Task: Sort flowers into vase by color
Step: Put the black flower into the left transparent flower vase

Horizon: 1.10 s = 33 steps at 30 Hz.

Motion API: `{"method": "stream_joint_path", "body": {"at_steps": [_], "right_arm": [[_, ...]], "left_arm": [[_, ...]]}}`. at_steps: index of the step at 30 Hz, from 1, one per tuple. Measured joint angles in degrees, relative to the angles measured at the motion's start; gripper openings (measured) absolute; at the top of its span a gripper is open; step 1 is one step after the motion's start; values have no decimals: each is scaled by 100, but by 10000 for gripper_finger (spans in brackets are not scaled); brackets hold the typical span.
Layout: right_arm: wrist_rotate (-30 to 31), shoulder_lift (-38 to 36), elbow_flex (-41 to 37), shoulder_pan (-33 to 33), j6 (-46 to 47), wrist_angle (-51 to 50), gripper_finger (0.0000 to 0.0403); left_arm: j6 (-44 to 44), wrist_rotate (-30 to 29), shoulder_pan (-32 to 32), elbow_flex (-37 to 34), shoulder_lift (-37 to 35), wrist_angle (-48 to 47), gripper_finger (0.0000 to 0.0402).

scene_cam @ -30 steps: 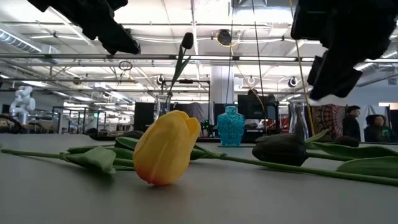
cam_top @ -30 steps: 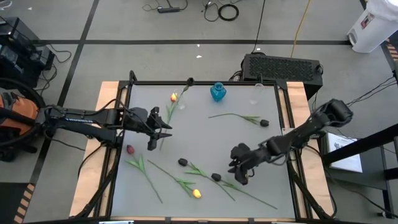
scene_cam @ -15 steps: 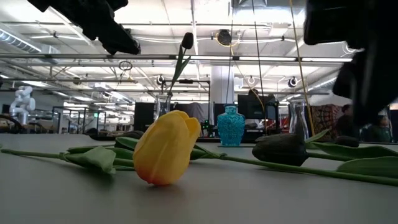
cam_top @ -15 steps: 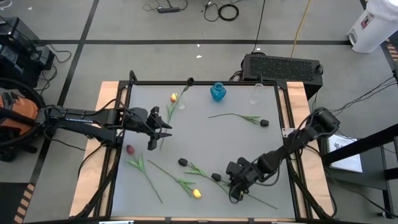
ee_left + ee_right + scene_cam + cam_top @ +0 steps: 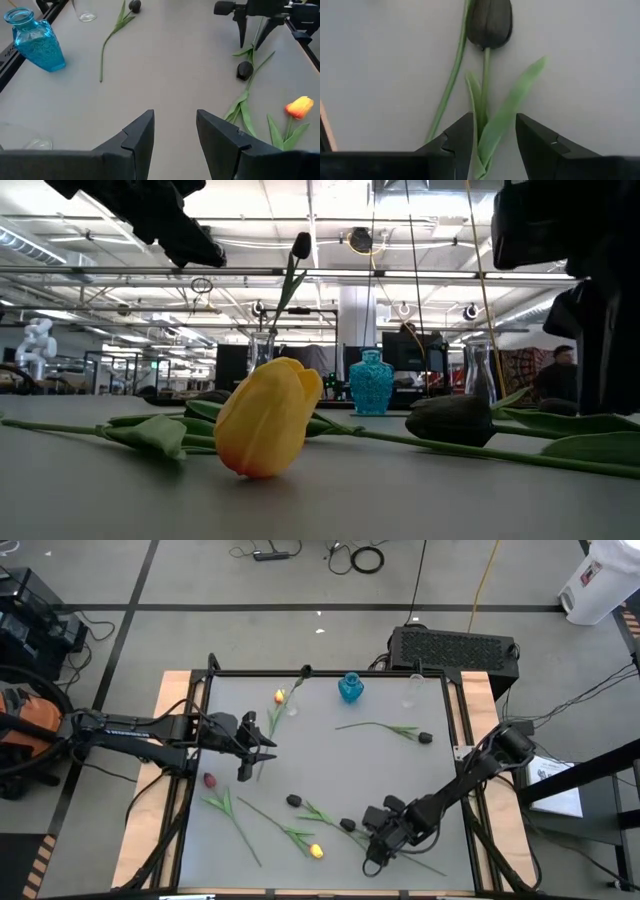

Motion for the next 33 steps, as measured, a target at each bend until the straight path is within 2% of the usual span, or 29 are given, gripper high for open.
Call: {"method": "stream_joint_path", "body": {"at_steps": [8,17,33], "right_arm": [[-31,4,315,160,-207,-335,139],[-294,4,331,303,-214,-466,139],[-85,4,329,296,110,-723,139]], "left_arm": [[12,0,0,0,0,-1,154],[13,0,0,0,0,-2,154],[-26,2,0,0,0,-4,154]]}}
